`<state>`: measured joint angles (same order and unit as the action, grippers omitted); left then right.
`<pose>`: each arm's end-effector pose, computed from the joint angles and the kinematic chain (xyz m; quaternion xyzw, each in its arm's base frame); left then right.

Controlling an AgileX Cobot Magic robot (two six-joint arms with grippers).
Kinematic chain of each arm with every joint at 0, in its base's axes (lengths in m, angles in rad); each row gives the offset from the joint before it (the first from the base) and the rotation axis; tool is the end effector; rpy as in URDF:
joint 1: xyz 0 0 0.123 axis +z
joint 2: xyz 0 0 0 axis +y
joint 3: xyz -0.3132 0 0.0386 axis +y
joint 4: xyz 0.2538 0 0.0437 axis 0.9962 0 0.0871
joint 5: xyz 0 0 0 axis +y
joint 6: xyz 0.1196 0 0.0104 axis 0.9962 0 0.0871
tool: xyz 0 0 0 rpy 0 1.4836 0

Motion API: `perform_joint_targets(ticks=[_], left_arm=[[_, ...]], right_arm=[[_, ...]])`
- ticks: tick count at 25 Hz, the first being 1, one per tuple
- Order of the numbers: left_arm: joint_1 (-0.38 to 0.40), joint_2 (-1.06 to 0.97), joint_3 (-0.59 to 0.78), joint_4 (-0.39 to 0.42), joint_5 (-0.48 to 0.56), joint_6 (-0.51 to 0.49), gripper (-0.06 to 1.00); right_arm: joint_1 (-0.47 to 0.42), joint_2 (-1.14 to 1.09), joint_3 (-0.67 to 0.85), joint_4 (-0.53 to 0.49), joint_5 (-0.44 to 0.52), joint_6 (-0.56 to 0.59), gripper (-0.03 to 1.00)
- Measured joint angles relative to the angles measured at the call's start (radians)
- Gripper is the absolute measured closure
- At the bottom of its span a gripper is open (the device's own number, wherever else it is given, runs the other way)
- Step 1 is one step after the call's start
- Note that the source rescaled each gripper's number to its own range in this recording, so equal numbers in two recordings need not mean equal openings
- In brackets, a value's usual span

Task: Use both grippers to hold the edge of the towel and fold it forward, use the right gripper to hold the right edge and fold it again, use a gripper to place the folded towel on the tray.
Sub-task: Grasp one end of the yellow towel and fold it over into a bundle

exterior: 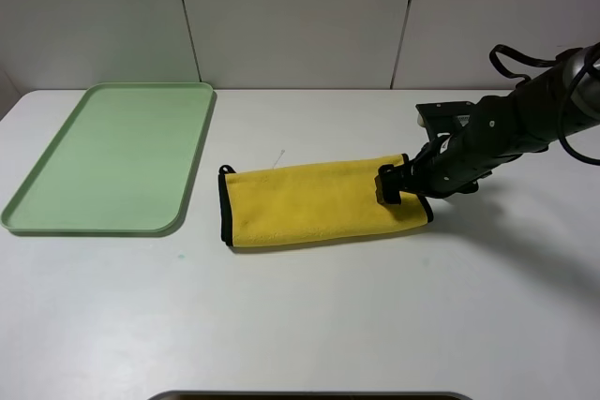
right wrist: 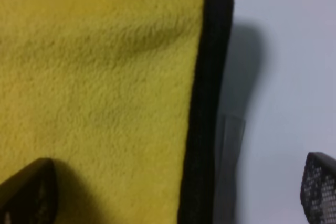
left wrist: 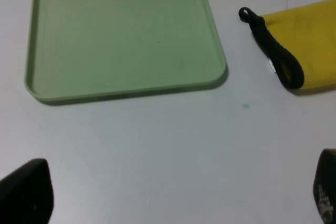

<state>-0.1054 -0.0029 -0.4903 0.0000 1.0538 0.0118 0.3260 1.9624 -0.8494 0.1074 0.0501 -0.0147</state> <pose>-0.0036 0.0004 0.2646 0.0500 0.8517 -0.0244 0.5210 0.3442 0.1171 0.0838 -0.1136 0.9628 0.0535 0.2392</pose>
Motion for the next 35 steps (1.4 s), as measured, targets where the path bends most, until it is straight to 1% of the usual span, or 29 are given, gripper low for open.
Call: perform_joint_targets(ticks=[1,2,6,8,13,16,19,20,27,35], left_arm=[[0.000,0.000,0.000,0.000,0.000,0.000,-0.06],[0.000,0.000,0.000,0.000,0.000,0.000,-0.06],[0.000,0.000,0.000,0.000,0.000,0.000,-0.06],[0.000,0.000,0.000,0.000,0.000,0.000,-0.06],[0.000,0.000,0.000,0.000,0.000,0.000,-0.06],[0.000,0.000,0.000,0.000,0.000,0.000,-0.06],[0.000,0.000,0.000,0.000,0.000,0.000,-0.06],[0.000,0.000,0.000,0.000,0.000,0.000,-0.06],[0.000,0.000,0.000,-0.005,0.000,0.000,-0.06],[0.000,0.000,0.000,-0.005,0.000,0.000,-0.06]], right_arm=[[0.000,0.000,0.000,0.000,0.000,0.000,-0.02],[0.000,0.000,0.000,0.000,0.002,0.000,0.02],[0.000,0.001,0.000,0.004,0.009,-0.001,0.28],[0.000,0.001,0.000,0.007,0.013,0.000,0.39],[-0.002,0.001,0.000,0.008,0.018,0.001,0.56],[-0.008,0.001,0.000,0.007,0.019,0.001,0.69],[-0.009,0.001,-0.001,0.007,0.022,0.001,0.89],[-0.009,0.001,-0.002,0.007,0.025,0.001,0.93],[-0.009,-0.004,-0.003,0.003,0.029,0.001,0.93],[-0.005,-0.106,0.001,0.000,0.092,0.001,0.93]])
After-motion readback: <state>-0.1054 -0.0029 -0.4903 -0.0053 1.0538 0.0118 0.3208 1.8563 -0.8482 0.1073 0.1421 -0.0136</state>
